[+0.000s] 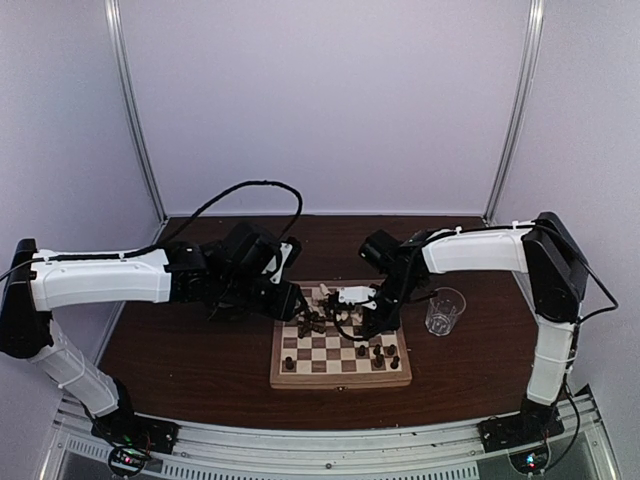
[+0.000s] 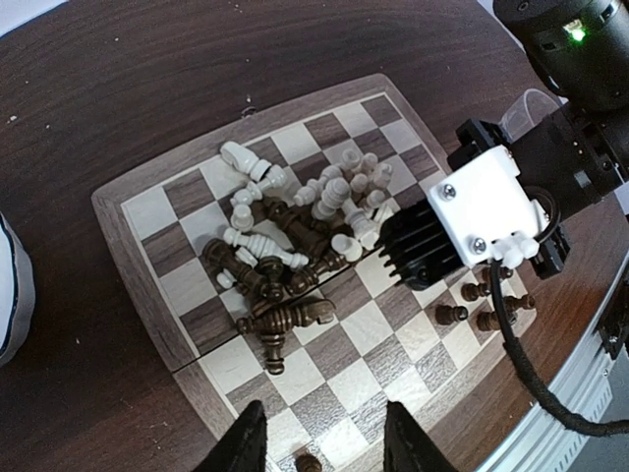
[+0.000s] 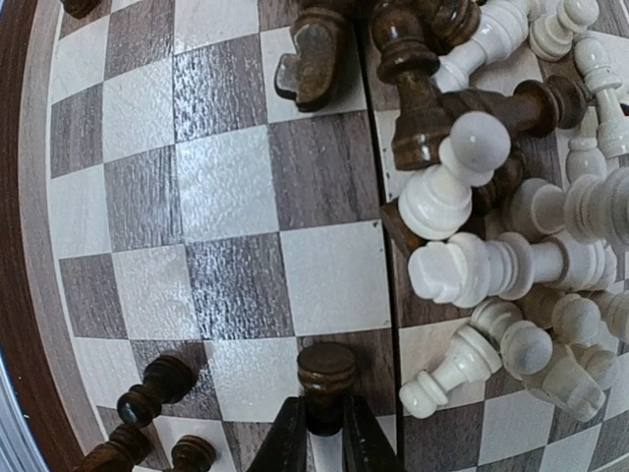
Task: Set up the chess pieces on the board
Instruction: Pick up the pawn from the chessboard, then pass from the right arm to the left
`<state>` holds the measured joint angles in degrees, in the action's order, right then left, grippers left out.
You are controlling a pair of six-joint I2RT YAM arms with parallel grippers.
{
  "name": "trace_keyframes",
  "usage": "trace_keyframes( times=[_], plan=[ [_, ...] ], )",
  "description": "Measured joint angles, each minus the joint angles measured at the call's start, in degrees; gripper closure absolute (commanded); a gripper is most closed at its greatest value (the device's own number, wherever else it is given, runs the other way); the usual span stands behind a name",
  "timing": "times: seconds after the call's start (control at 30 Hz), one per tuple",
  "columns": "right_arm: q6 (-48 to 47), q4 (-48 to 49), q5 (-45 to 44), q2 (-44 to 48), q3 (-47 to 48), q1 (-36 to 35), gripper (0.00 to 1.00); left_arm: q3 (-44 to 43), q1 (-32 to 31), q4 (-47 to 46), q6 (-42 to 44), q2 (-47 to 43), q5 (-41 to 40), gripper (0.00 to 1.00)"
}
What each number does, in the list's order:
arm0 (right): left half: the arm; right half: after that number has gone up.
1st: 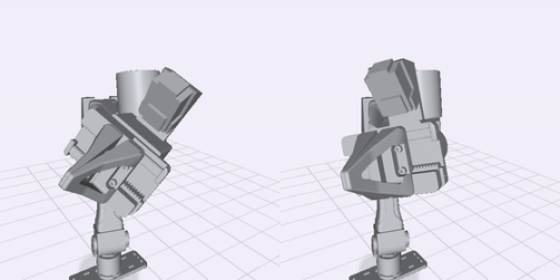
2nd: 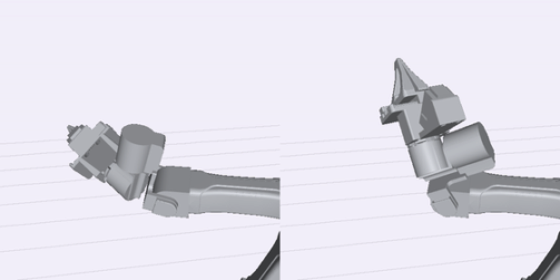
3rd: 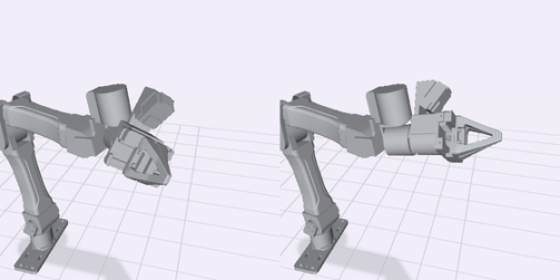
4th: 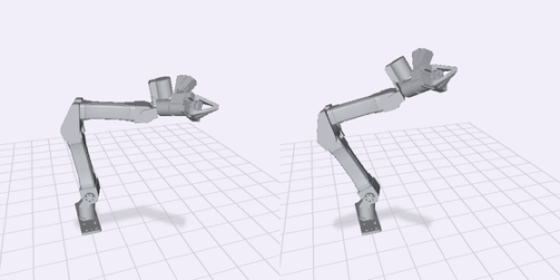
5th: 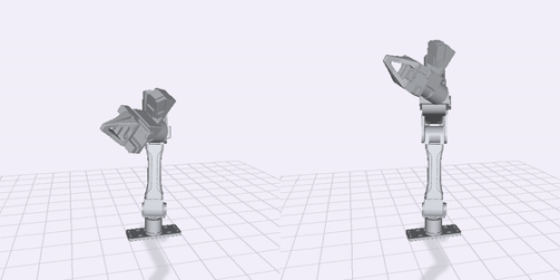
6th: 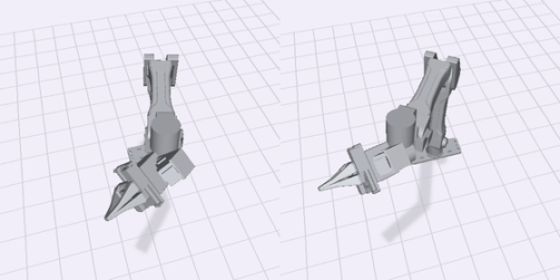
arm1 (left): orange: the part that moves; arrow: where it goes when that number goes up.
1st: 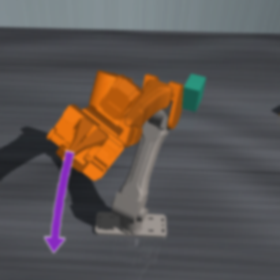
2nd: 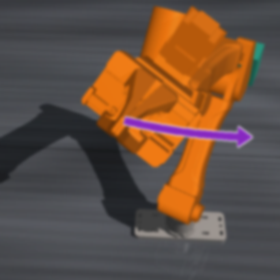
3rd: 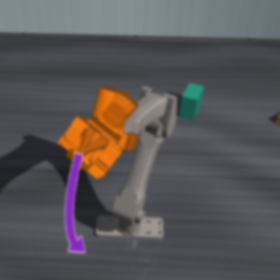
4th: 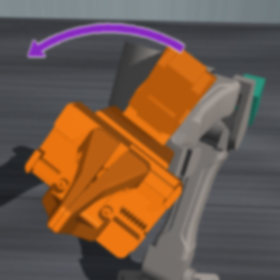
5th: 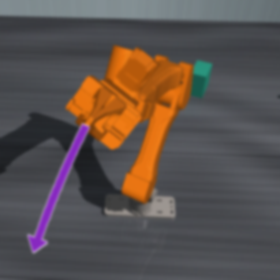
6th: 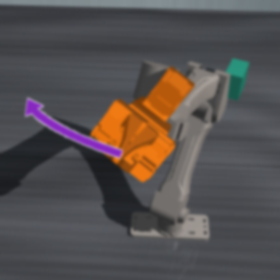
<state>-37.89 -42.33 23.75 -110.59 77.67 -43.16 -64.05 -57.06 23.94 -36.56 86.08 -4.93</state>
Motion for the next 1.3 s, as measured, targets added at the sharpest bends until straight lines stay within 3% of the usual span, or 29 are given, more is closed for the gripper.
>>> trace_keyframes(
  times=[0.3, 0.7, 0.93, 1.3],
  plan=[
    [0.4, -0.3, -0.1, 0.3, 0.1, 0.0, 0.94, 2.3, 0.0, -3.1, -1.1, 0.2, 1.6, 0.59],
    [2.5, -6.1, 4.3, 8.9, 4.0, 0.0, 0.94, 4.0, 0.1, -18.9, -6.8, 6.1, 16.8, 0.48],
    [4.2, -7.8, 9.2, 9.7, 4.6, 0.0, 0.93, 5.6, 0.7, -29.2, -12.5, 8.8, 23.3, 0.54],
    [4.5, -8.5, 14.8, 12.1, 4.6, -0.1, 0.93, 6.1, 1.4, -36.6, -17.3, 11.8, 28.1, 0.63]
  ],
)
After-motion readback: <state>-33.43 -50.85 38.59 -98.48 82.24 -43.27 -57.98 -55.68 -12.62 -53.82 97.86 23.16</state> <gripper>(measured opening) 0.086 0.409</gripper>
